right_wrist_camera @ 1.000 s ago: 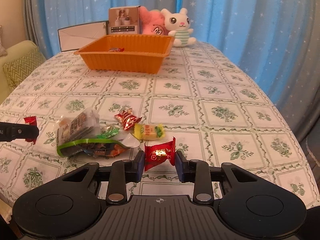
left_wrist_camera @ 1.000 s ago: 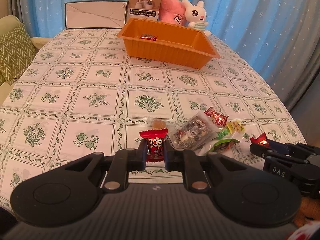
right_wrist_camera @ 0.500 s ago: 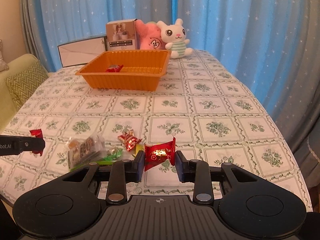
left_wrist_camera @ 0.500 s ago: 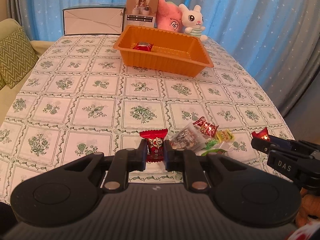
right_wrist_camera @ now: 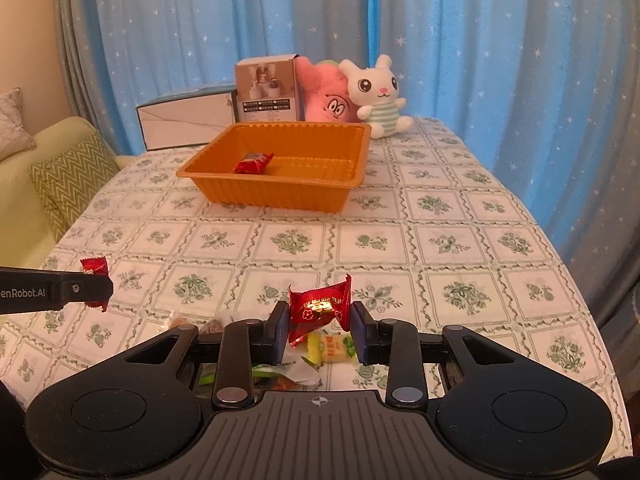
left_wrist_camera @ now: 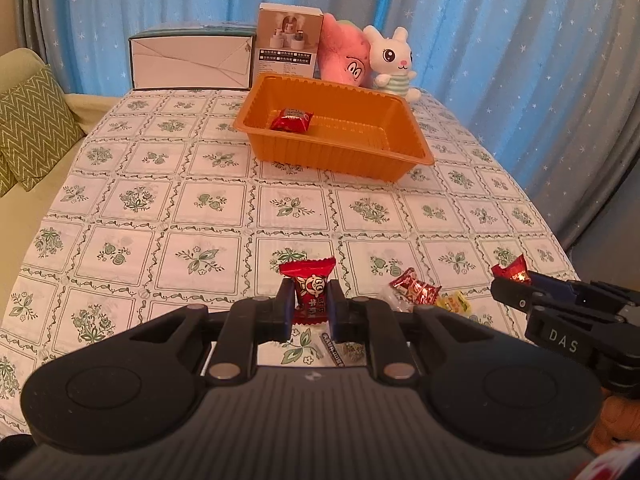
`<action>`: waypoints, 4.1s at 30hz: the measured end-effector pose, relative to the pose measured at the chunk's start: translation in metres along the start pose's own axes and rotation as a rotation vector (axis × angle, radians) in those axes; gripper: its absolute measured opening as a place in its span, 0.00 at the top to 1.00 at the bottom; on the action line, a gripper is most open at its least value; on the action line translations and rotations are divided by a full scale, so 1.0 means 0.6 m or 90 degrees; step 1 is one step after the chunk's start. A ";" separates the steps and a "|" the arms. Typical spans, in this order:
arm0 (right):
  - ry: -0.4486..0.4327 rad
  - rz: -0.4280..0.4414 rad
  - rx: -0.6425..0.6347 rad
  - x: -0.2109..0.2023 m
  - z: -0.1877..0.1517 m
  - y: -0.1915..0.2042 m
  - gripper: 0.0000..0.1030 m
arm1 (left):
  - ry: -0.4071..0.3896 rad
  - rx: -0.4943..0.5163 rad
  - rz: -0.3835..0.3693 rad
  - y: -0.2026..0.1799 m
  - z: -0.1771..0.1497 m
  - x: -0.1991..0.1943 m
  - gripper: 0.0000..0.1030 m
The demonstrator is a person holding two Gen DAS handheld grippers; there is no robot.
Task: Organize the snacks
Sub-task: 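Carry both red candies into the orange basket and release them, then move both tools back from the basket to the snack pile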
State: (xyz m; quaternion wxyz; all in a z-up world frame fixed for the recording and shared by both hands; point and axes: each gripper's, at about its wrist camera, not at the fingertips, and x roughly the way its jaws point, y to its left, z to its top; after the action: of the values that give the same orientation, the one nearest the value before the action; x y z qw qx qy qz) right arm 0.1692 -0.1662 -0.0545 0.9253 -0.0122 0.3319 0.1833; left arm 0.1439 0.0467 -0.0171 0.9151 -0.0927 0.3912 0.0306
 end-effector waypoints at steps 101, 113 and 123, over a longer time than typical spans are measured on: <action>0.004 0.023 0.125 0.014 0.119 -0.080 0.43 | -0.030 -0.020 0.000 0.037 0.081 0.003 0.60; 0.025 0.020 0.121 -0.049 0.028 -0.062 0.43 | 0.006 0.016 -0.014 0.017 -0.008 -0.029 0.60; 0.040 0.012 0.085 -0.056 -0.017 -0.066 0.43 | 0.016 0.051 -0.012 0.005 -0.037 -0.048 0.60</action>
State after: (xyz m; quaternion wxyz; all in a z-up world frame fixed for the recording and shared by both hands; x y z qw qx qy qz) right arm 0.1528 -0.2156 -0.0454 0.9115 0.0467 0.3721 0.1688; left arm 0.1081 0.0461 -0.0118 0.9132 -0.0604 0.4030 0.0049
